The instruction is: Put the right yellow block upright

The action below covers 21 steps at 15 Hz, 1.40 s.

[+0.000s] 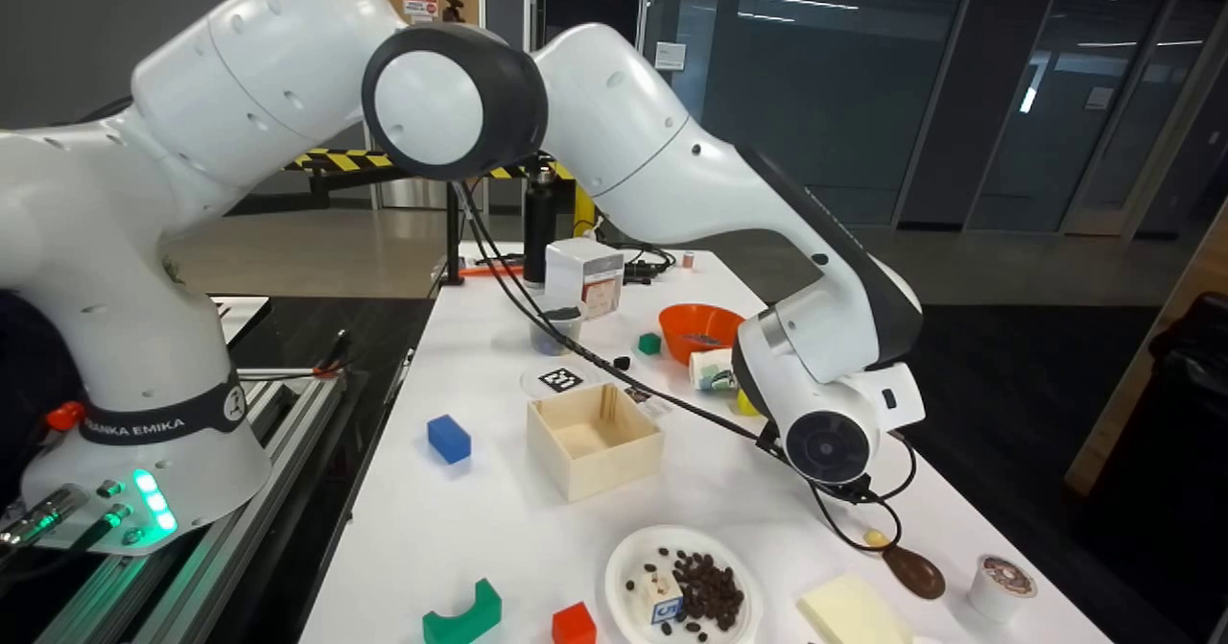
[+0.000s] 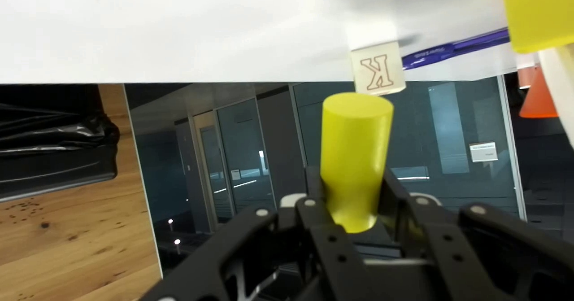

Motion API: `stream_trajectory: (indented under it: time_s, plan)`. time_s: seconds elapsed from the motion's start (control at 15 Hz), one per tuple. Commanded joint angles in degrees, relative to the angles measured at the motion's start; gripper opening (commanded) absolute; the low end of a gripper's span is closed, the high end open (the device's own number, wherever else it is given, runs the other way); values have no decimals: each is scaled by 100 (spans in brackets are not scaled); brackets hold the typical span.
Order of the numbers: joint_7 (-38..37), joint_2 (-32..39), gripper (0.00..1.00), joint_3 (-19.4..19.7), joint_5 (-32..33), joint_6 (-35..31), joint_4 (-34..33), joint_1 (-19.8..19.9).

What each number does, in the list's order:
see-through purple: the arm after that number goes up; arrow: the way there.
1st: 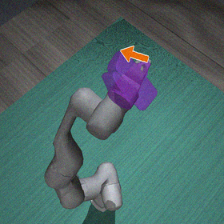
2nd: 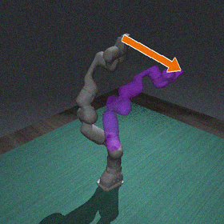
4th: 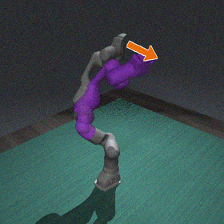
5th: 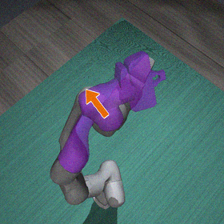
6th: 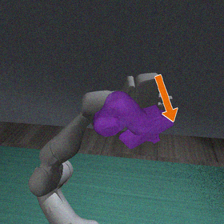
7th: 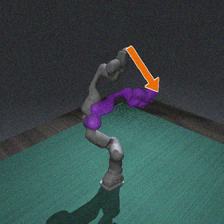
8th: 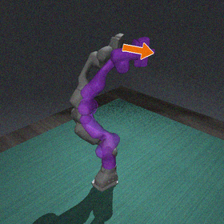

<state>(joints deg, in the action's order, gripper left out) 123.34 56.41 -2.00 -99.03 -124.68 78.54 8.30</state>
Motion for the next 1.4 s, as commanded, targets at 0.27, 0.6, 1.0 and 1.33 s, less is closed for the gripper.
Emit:
stream_trajectory:
  time_s: [0.27, 0.6, 1.0, 1.33]
  plan:
    - [-436, 62, 8, 173, 134, -98, -282, -186]
    - [-231, 17, 33, 154, 24, 18, -142, -137]
    - [-208, 198, 8, 93, -76, 247, -294, 1]
    - [-176, 385, 8, 30, -233, 733, -370, 209]
